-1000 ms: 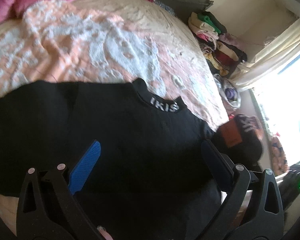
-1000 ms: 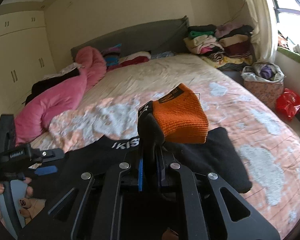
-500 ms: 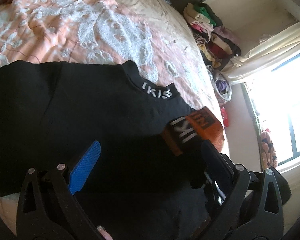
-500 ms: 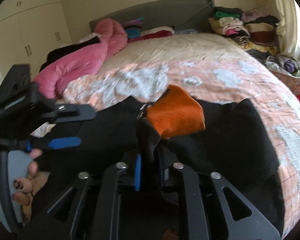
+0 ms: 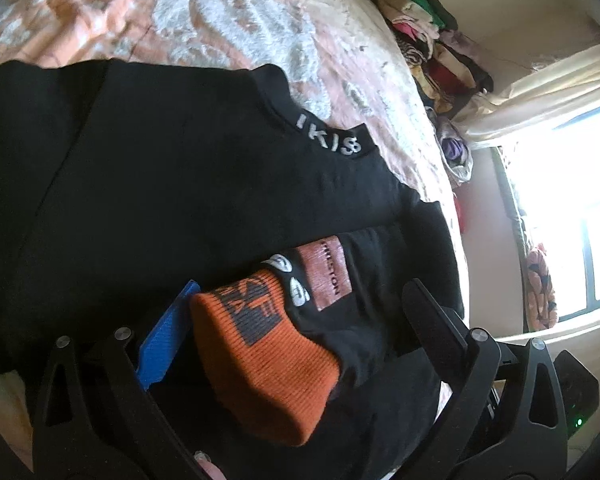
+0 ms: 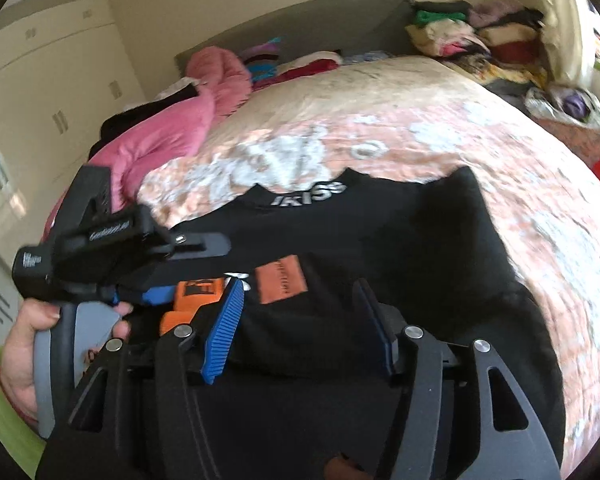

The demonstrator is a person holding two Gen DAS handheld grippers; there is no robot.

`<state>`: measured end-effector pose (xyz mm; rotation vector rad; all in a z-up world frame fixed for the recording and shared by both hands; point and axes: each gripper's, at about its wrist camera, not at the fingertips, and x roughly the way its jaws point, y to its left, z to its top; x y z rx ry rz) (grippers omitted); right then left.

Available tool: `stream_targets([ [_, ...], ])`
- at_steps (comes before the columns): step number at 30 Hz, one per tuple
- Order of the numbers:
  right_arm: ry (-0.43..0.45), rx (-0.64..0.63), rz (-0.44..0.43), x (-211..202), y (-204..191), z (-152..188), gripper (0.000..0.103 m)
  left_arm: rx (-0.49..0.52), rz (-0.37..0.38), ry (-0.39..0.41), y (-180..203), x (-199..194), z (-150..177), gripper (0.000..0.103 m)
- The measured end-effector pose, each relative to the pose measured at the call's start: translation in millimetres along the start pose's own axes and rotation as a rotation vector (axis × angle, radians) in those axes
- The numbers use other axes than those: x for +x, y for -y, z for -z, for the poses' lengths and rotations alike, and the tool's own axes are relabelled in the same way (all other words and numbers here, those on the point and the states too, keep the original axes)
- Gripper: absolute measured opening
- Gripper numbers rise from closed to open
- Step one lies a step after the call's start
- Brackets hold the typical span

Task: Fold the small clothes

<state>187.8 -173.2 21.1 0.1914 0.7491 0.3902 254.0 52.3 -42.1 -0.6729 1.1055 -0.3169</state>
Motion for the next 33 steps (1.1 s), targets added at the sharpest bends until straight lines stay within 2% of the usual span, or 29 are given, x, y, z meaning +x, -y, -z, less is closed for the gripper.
stream_targets([
  [3, -0.005, 0.042, 0.006, -5, 14, 3, 0.056, 0.019, 0.011, 0.009, 0, -1, 7, 0.091],
  [6, 0.001, 0.068, 0.017, -10, 25, 4, 0.056, 0.054, -0.007, 0.03, 1, -4, 14, 0.068],
  [8, 0.004, 0.081, 0.026, -14, 33, 5, 0.056, 0.072, -0.007, 0.03, 4, -4, 21, 0.032],
  [9, 0.002, 0.085, 0.031, -15, 37, 6, 0.056, 0.087, -0.014, 0.031, 6, -3, 21, 0.025],
  [10, 0.001, 0.089, 0.039, -16, 41, 6, 0.056, 0.119, -0.03, 0.049, 10, -4, 22, 0.009],
  [11, 0.001, 0.097, 0.053, -17, 46, 7, 0.056, 0.152, -0.034, 0.071, 16, -7, 21, 0.0],
  [17, 0.028, 0.156, 0.1, -31, 71, 8, 0.056, 0.285, 0.04, 0.211, 47, -46, 26, 0.001],
  [20, 0.033, 0.168, 0.119, -34, 77, 9, 0.056, 0.33, -0.018, 0.25, 53, -52, 26, 0.001],
  [25, 0.023, 0.184, 0.168, -30, 83, 8, 0.056, 0.259, -0.044, 0.238, 35, -55, 18, 0.0],
  [28, 0.007, 0.197, 0.201, -23, 88, 8, 0.056, 0.251, -0.084, 0.244, 30, -59, 18, 0.0],
  [33, -0.007, 0.193, 0.245, -10, 91, 1, 0.056, 0.254, -0.108, 0.26, 26, -64, 17, 0.001],
])
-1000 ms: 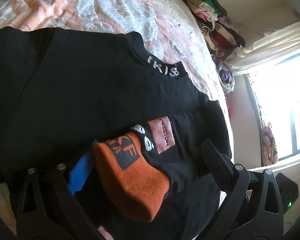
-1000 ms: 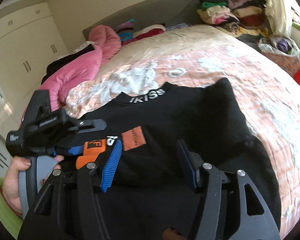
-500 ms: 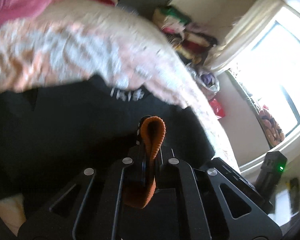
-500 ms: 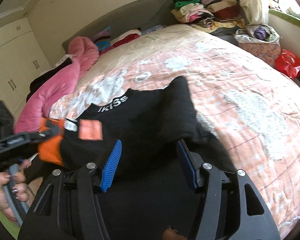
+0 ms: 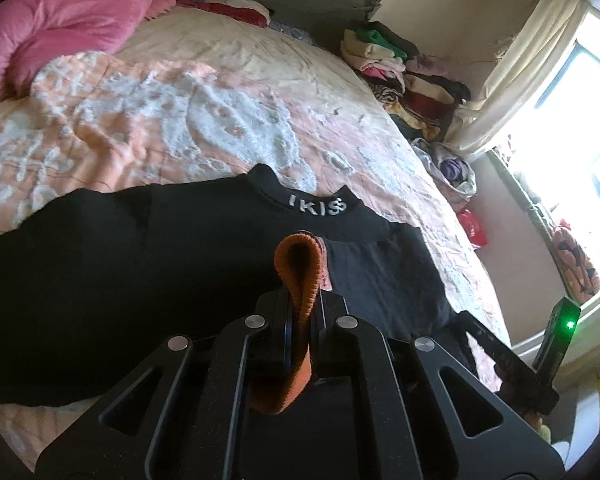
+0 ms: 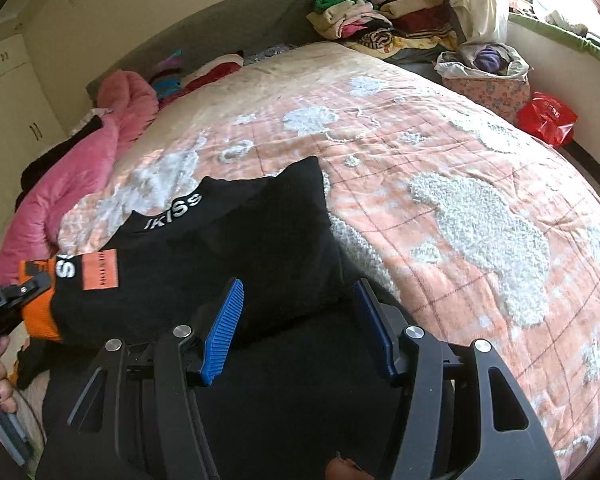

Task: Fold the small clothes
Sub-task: 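Lay the orange cuff flat on the shirt and open the left tool, then move the left tool toward the other sleeve's orange cuff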

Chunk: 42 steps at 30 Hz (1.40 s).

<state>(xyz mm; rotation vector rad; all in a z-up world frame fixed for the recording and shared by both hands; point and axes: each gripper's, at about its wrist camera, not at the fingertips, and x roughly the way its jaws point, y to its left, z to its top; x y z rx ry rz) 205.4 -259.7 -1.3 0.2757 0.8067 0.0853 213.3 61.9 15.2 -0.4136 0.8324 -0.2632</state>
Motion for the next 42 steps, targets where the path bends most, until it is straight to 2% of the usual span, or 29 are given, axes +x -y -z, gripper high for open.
stream_targets([
  [3, 0.003, -0.002, 0.014, 4, -3, -3, 0.056, 0.009, -0.023, -0.044, -3, 9, 1, 0.001],
  [6, 0.001, -0.029, 0.0, 5, -11, -4, 0.056, -0.009, -0.039, -0.049, -9, 10, 1, 0.003],
  [9, 0.002, -0.054, -0.022, 5, -19, -5, 0.059, -0.01, -0.05, -0.027, -9, 3, 0, 0.004],
  [14, -0.004, -0.101, -0.046, 8, -32, -6, 0.06, 0.032, -0.128, 0.053, -4, -13, -4, 0.007],
  [16, -0.007, -0.12, -0.055, 9, -38, -6, 0.061, 0.021, -0.118, 0.069, -5, -17, -4, 0.007],
  [19, -0.018, -0.155, -0.067, 14, -49, -7, 0.064, 0.026, -0.101, 0.018, -3, -7, -2, 0.015],
  [21, -0.03, -0.173, -0.071, 18, -54, -7, 0.065, 0.045, -0.115, -0.033, 0, 7, 4, 0.015],
  [24, -0.057, -0.193, -0.078, 24, -59, -5, 0.066, 0.062, -0.118, -0.147, 4, 34, 19, 0.02],
  [27, -0.082, -0.196, -0.073, 31, -58, -2, 0.069, 0.084, -0.162, -0.192, 4, 49, 30, 0.026],
  [33, -0.186, -0.196, 0.0, 60, -46, 9, 0.072, 0.09, -0.166, -0.187, 1, 51, 35, 0.032],
  [35, -0.182, -0.219, 0.011, 62, -48, 12, 0.071, 0.091, -0.165, -0.185, 1, 51, 35, 0.033],
  [39, -0.145, -0.211, -0.027, 50, -51, 13, 0.082, 0.099, -0.147, -0.174, 5, 51, 36, 0.04],
  [42, -0.149, -0.192, -0.029, 44, -49, 16, 0.088, 0.115, -0.156, -0.169, 10, 49, 36, 0.042],
])
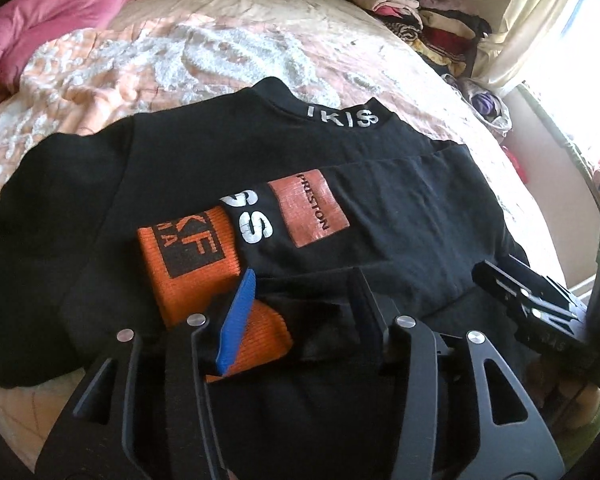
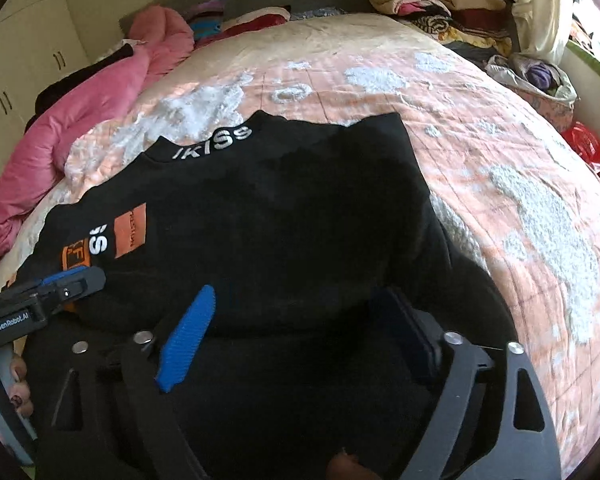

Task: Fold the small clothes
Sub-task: 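Move the left tool toward the other sleeve's orange cuff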

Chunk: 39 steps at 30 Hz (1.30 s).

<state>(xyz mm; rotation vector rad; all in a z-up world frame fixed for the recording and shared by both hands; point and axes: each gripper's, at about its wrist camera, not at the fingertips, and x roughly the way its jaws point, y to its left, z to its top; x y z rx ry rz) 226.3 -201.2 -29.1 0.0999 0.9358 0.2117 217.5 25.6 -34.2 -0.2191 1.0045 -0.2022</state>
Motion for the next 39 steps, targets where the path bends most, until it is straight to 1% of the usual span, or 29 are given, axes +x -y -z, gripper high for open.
stream_targets([
  [2, 0.004, 0.013, -0.01, -3, 1, 3, 0.088, 0.004, 0.002, 0.007, 2, -3, 0, 0.052],
  [4, 0.012, 0.026, -0.014, -7, 2, 5, 0.09, 0.006, -0.005, 0.015, 2, -6, 0, 0.056],
  [7, 0.036, 0.037, -0.029, -15, 2, 5, 0.096, -0.002, -0.008, 0.03, 1, -11, -1, 0.059],
  [12, 0.065, 0.052, -0.044, -27, 1, 4, 0.097, -0.022, -0.012, 0.072, -5, -25, -3, 0.066],
  [14, 0.075, 0.054, -0.05, -30, 0, 3, 0.098, -0.027, -0.02, 0.089, -7, -31, -2, 0.073],
  [17, 0.089, 0.045, -0.057, -35, -4, 3, 0.099, -0.033, -0.036, 0.11, -11, -38, -2, 0.074],
  [18, 0.093, 0.04, -0.058, -37, -6, 3, 0.099, -0.035, -0.042, 0.117, -12, -39, -1, 0.076],
  [19, 0.095, 0.035, -0.059, -39, -8, 3, 0.099, -0.037, -0.057, 0.126, -13, -42, -1, 0.087],
  [20, 0.097, 0.032, -0.06, -40, -10, 3, 0.099, -0.04, -0.074, 0.136, -15, -44, 0, 0.093],
  [22, 0.105, 0.023, -0.066, -43, -13, 3, 0.099, -0.044, -0.091, 0.145, -18, -47, 0, 0.093],
  [26, 0.114, 0.008, -0.076, -46, -21, 3, 0.099, -0.052, -0.1, 0.152, -22, -50, 1, 0.094],
  [30, 0.123, -0.017, -0.086, -51, -30, 2, 0.099, -0.037, -0.151, 0.168, -22, -56, 4, 0.094],
  [39, 0.141, -0.071, -0.109, -59, -54, 0, 0.099, -0.077, -0.155, 0.199, -38, -70, 10, 0.094],
])
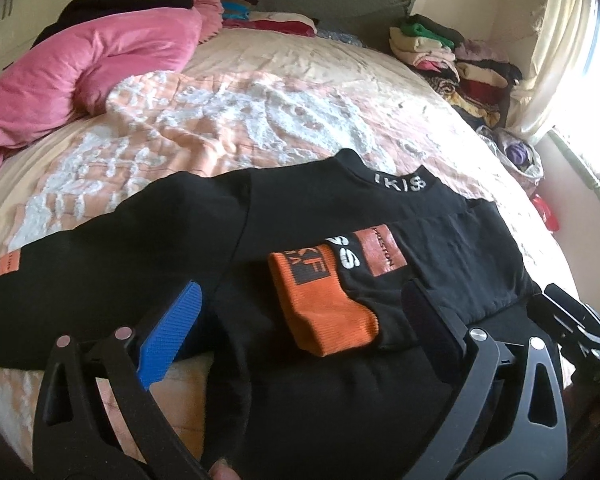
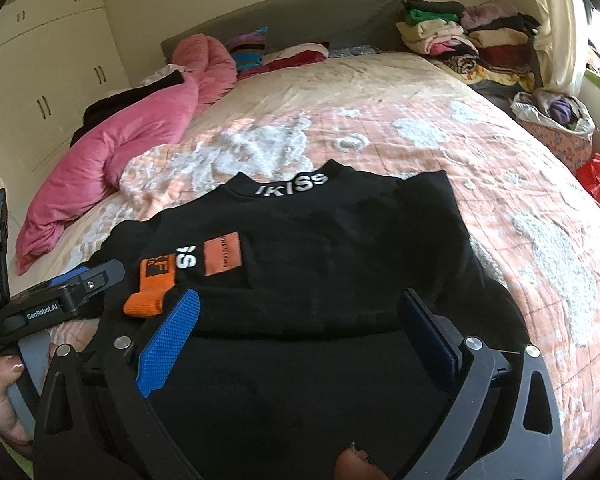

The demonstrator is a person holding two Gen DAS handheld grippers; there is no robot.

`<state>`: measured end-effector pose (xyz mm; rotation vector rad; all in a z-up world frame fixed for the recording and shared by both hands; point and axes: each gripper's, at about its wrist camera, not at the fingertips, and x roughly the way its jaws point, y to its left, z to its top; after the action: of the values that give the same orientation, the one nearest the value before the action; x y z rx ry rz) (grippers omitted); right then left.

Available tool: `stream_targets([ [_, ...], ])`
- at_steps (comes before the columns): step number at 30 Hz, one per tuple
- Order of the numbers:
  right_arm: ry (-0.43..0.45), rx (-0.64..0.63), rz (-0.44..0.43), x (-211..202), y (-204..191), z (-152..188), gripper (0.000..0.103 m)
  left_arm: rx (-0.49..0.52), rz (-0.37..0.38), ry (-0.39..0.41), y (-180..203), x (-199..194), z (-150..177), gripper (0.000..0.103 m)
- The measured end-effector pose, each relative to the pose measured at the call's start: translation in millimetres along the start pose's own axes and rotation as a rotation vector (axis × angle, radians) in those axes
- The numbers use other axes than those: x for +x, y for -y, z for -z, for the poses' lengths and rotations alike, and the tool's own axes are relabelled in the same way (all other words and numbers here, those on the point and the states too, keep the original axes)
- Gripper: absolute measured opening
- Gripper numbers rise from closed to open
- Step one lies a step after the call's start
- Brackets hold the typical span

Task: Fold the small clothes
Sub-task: 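Move the left tool toward the other sleeve's orange cuff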

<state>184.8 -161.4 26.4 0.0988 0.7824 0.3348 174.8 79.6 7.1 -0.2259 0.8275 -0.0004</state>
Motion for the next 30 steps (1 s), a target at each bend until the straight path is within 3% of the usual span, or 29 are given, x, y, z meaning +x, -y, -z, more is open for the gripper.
stream_targets([
  [9, 0.016, -0.05, -0.012, -2, -24, -1, 0.099, -0.047, -0.033, 0.022, -20, -9, -2, 0.094],
  [21, 0.017, -0.118, -0.037, 0, -57, -5, 0.099, -0.112, -0.136, 0.091, -54, -29, -1, 0.094],
  [30, 0.031, -0.168, -0.065, -1, -80, -9, 0.099, -0.168, -0.188, 0.07, -83, -31, 7, 0.094],
])
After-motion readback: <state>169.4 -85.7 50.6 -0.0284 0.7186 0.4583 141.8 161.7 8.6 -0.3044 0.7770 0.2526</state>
